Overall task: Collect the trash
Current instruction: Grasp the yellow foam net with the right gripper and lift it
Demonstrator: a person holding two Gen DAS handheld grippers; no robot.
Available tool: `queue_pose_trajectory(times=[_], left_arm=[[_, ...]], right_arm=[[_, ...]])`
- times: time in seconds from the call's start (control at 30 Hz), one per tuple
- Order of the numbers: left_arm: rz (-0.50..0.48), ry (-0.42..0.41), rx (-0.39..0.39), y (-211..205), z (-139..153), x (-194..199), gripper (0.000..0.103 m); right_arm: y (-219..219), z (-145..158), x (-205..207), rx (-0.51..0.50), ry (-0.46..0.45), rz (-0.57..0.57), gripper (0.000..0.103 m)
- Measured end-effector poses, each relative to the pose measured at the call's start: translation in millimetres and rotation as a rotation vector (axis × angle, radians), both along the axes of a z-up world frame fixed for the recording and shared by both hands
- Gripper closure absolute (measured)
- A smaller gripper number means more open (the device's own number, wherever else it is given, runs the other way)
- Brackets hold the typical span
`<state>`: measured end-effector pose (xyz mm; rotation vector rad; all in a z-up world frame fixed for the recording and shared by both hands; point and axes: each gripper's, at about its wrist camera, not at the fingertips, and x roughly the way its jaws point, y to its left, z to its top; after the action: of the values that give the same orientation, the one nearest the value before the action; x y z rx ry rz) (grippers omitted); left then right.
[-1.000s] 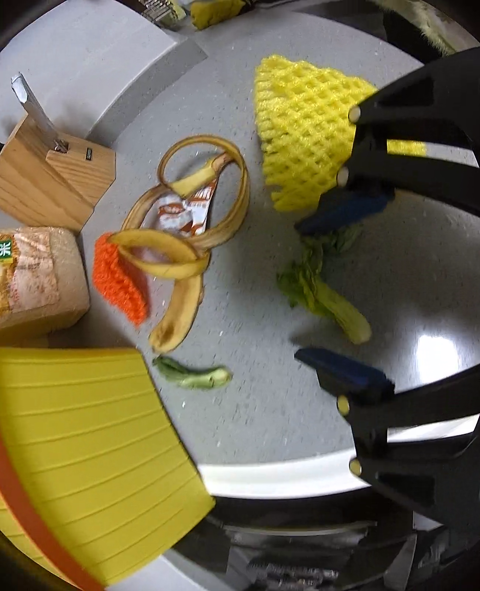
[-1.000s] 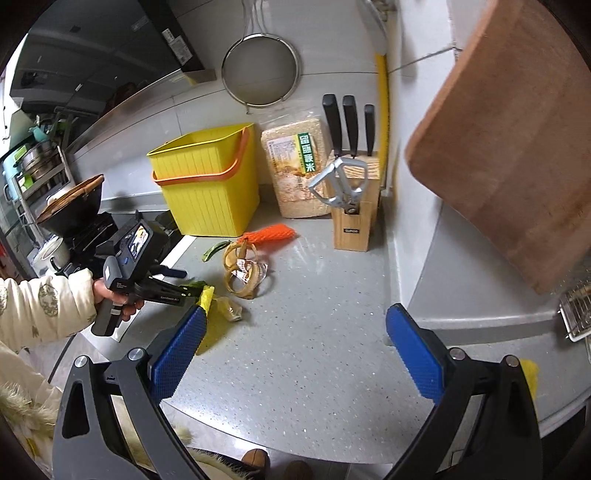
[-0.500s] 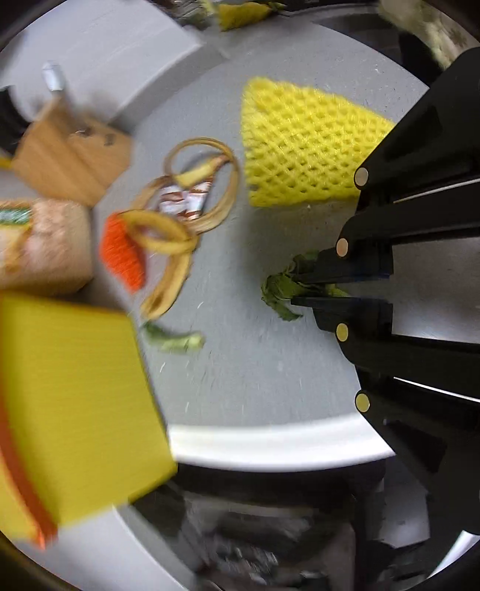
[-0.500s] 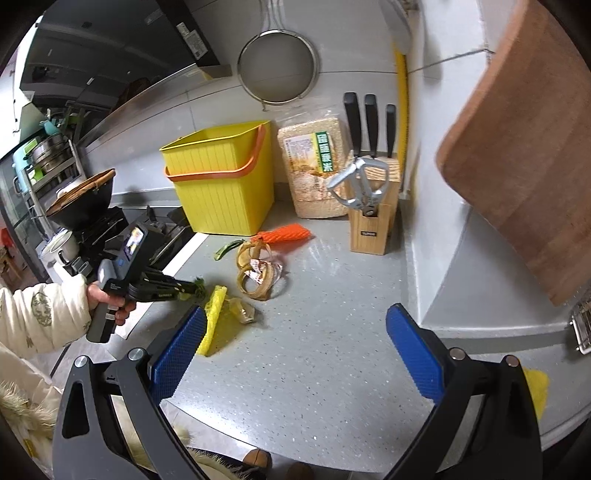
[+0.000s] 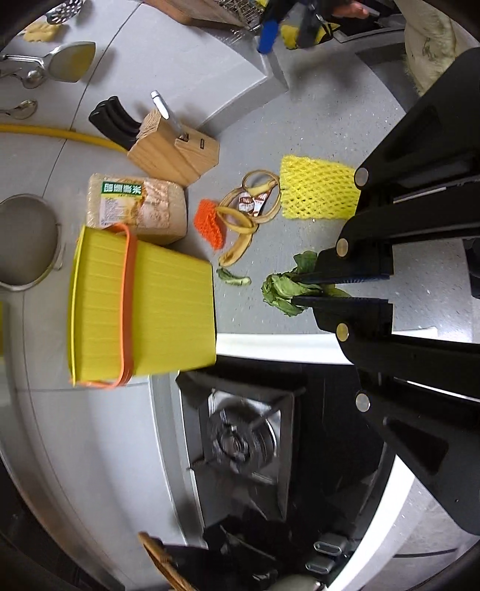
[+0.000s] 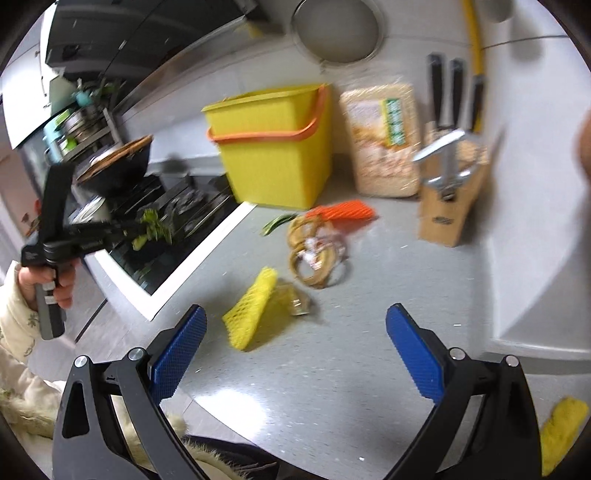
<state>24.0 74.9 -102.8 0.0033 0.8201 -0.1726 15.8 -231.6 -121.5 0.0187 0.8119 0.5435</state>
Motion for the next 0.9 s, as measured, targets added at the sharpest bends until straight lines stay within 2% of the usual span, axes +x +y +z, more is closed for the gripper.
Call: queue_pose_trajectory(times=[0.07, 0.13, 0.2, 0.3, 0.37, 0.47, 0.53, 0.77, 0.83, 0.9], left_arm=[[0.016, -0.004, -0.002, 3, 2, -3, 0.096], [0.033, -0.010, -0.001, 6, 4, -9, 0.096], [0.050, -0.004, 0.006, 8, 6, -13, 0.096], [0.064, 0.003, 0.015, 8, 7, -21, 0.096], [0.072, 0.004, 0.016, 8, 7, -25, 0.096], [0.083, 0.007, 0.014, 10, 8, -28, 0.096], [0.087, 0.005, 0.010, 11, 8, -30, 0.096], [0.089, -0.006, 0.012, 12, 11, -33, 0.096], [0.090, -0.005, 0.010, 13, 11, -32, 0.096], [0.088, -0.006, 0.011, 13, 11, -32, 0.096]], right_arm=[[11, -11, 7, 0.005, 0.045, 0.042, 0.009], [23, -27, 15, 0.006, 0.097, 0.070, 0.014], [32, -38, 20, 0.015, 0.146, 0.085, 0.032], [45, -57, 29, 0.038, 0.214, 0.099, 0.038], [54, -68, 35, 0.045, 0.262, 0.107, 0.039], [70, -79, 44, 0.044, 0.303, 0.122, 0.048], [79, -86, 52, 0.062, 0.328, 0.133, 0.049], [101, -107, 75, 0.025, 0.362, 0.120, 0.050], [106, -111, 79, 0.009, 0.365, 0.115, 0.058], [109, -114, 81, -0.001, 0.364, 0.120, 0.082]])
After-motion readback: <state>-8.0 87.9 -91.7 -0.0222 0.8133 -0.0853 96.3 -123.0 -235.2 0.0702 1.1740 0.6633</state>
